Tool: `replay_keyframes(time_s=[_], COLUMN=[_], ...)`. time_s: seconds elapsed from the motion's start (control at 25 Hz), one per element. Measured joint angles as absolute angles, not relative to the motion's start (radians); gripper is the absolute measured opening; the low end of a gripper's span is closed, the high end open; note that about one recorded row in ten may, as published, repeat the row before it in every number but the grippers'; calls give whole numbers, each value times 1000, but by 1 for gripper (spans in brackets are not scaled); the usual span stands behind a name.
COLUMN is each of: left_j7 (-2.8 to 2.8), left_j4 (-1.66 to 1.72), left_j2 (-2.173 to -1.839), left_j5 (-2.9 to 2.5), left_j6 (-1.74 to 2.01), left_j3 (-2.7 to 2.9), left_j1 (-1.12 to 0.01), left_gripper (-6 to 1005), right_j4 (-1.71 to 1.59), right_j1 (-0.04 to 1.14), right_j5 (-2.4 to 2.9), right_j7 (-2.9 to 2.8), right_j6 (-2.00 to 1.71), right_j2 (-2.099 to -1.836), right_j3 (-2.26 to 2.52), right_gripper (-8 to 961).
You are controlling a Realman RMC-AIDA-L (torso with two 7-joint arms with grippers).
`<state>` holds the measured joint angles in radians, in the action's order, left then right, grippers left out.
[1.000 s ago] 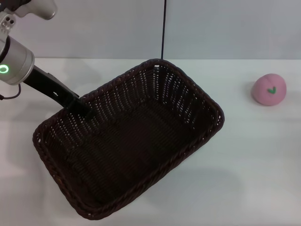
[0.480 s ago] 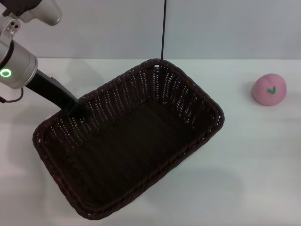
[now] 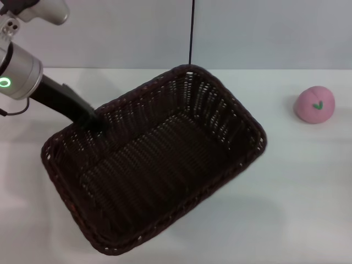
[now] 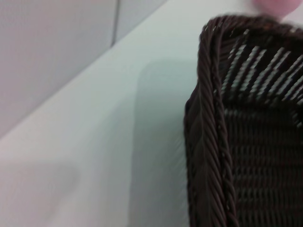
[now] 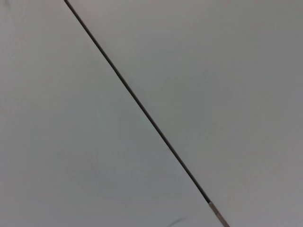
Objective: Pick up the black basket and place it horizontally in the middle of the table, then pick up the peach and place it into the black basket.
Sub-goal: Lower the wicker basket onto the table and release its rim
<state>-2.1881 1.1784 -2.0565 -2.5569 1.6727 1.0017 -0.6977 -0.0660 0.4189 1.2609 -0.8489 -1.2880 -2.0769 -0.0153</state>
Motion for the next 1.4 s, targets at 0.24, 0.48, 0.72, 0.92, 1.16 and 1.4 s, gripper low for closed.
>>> replay_keyframes(time_s=[0.24,0.48,0.72,0.92,1.16,1.4], left_j7=[-2136,-1999,-1914,-1868,-1801,-1699], left_j4=[1209,1253,1260,1249,1161,1015], left_j2=[-2054,-2050,-2048,-2054,-2057,-2058], left_j5=[-2485,-2328,-2290,-2280,-2235,-2194], left_j6=[1686,1743,1773,1771,1698,1609], left_j3=[1000,941,935,931,934,938], left_j1=[-678,-667,-701,-736,-773,-795], left_gripper=[195,190,193,200,210,219], right_j4=[-66,-66,-66,-66,-65,-57], right_j1=[420,419,419,419,418,419], right_j5=[1261,1261,1261,1261,1261,1261], right_j7=[-849,-849,-849,-848,-853,-855], right_j6=[-1286,-1279,-1271,-1269,-1263,-1263], right_j2=[-2077,-2077,-2076,-2075,-2076,-2077], right_j3=[-20,-28,-36,-40,-40,-40], right_gripper=[460,462,464,466,468,470])
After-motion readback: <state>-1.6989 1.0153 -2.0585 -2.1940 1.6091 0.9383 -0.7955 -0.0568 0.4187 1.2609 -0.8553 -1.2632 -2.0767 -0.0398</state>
